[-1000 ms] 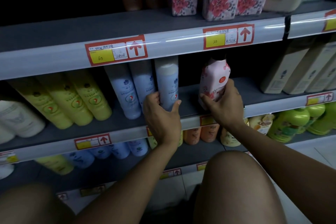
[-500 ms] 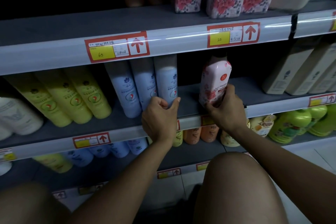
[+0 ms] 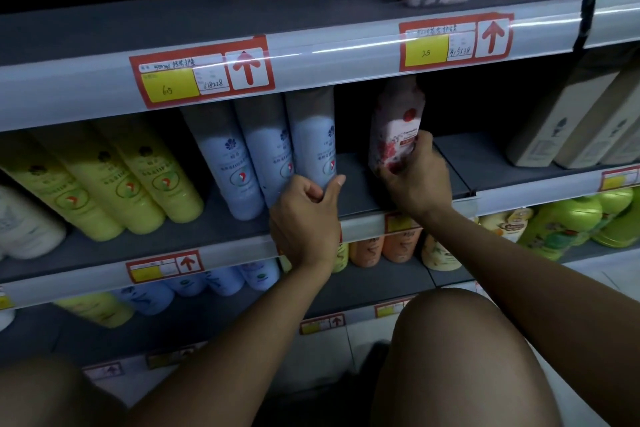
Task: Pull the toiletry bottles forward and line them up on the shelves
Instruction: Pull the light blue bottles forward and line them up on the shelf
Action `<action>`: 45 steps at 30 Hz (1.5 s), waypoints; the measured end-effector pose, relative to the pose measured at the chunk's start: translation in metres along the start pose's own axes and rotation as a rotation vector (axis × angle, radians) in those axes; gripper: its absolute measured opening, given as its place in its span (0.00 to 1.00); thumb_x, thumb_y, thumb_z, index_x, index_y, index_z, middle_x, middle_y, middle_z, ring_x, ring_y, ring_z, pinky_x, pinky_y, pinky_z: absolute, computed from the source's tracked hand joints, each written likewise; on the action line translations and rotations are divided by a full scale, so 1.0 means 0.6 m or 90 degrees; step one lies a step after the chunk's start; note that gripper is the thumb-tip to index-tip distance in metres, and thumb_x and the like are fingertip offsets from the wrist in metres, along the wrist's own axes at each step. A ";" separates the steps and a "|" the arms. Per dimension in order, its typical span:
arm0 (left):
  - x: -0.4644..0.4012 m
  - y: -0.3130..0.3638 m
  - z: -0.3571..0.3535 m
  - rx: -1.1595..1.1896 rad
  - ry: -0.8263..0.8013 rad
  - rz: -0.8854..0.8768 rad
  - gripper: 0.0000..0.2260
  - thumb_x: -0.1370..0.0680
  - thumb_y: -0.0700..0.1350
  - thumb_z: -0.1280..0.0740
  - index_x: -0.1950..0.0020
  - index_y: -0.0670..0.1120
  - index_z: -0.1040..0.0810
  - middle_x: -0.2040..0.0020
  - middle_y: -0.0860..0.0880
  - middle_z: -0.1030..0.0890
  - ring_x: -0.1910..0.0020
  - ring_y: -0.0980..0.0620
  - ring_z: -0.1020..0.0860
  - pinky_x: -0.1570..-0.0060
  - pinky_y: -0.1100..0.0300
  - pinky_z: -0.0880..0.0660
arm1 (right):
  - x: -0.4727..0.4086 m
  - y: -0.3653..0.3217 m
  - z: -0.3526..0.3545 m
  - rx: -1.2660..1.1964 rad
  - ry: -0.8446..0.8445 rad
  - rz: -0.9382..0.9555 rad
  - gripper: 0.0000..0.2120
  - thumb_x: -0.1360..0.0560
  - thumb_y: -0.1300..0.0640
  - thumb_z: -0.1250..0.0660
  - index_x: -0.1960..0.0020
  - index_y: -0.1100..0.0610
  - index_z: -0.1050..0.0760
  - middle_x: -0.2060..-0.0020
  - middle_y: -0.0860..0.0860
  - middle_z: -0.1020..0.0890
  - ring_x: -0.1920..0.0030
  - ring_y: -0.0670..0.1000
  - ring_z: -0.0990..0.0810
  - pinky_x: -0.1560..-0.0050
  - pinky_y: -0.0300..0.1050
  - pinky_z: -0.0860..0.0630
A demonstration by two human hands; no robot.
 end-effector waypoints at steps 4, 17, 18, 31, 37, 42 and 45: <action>0.006 -0.007 0.002 0.037 -0.020 -0.060 0.22 0.29 0.56 0.20 0.69 0.50 0.32 0.74 0.55 0.27 0.73 0.54 0.26 0.69 0.52 0.26 | -0.020 -0.011 -0.019 0.023 -0.010 -0.017 0.29 0.29 0.46 0.24 0.40 0.57 0.36 0.44 0.62 0.20 0.43 0.66 0.21 0.53 0.51 0.28; 0.015 -0.016 0.007 0.055 -0.058 -0.108 0.21 0.27 0.52 0.21 0.69 0.47 0.30 0.74 0.55 0.27 0.74 0.53 0.27 0.68 0.50 0.27 | -0.048 -0.056 -0.055 0.060 -0.016 -0.019 0.34 0.29 0.45 0.22 0.34 0.63 0.31 0.41 0.64 0.20 0.37 0.66 0.23 0.40 0.56 0.25; 0.016 -0.015 0.007 0.053 -0.059 -0.110 0.21 0.27 0.52 0.21 0.69 0.48 0.30 0.74 0.55 0.27 0.74 0.53 0.27 0.68 0.50 0.27 | -0.048 -0.057 -0.056 0.064 -0.012 -0.017 0.34 0.29 0.45 0.22 0.34 0.63 0.31 0.41 0.63 0.19 0.38 0.66 0.22 0.40 0.55 0.25; 0.020 -0.010 0.008 0.061 -0.062 -0.108 0.21 0.27 0.52 0.21 0.69 0.48 0.30 0.74 0.55 0.28 0.74 0.54 0.28 0.68 0.51 0.28 | -0.049 -0.061 -0.063 0.062 -0.043 -0.025 0.37 0.31 0.42 0.21 0.34 0.63 0.32 0.41 0.64 0.20 0.38 0.66 0.22 0.40 0.54 0.24; 0.022 -0.003 0.010 0.067 -0.124 -0.102 0.19 0.28 0.53 0.21 0.67 0.49 0.29 0.73 0.55 0.25 0.72 0.55 0.25 0.67 0.51 0.25 | -0.030 -0.046 -0.038 0.024 -0.099 -0.005 0.29 0.28 0.48 0.24 0.37 0.62 0.33 0.40 0.64 0.21 0.38 0.67 0.22 0.42 0.55 0.25; 0.025 0.014 0.012 0.084 -0.217 -0.118 0.15 0.27 0.55 0.22 0.62 0.51 0.26 0.67 0.54 0.21 0.66 0.55 0.20 0.63 0.48 0.21 | -0.003 -0.017 0.034 0.125 -0.095 0.055 0.19 0.26 0.51 0.28 0.38 0.55 0.25 0.43 0.58 0.18 0.42 0.62 0.20 0.45 0.52 0.23; 0.027 0.031 0.016 0.072 -0.224 -0.152 0.13 0.27 0.55 0.23 0.59 0.52 0.25 0.64 0.55 0.20 0.63 0.56 0.20 0.61 0.49 0.20 | 0.000 0.000 0.065 0.168 -0.110 0.078 0.11 0.26 0.47 0.29 0.48 0.52 0.22 0.49 0.58 0.17 0.49 0.64 0.18 0.55 0.50 0.22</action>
Point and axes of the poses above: each hand's wrist, its own x-axis away from the middle knuckle, its own z-axis out of the back of the hand, y = z × x, the point moved 6 cm from there along -x, towards the middle knuckle
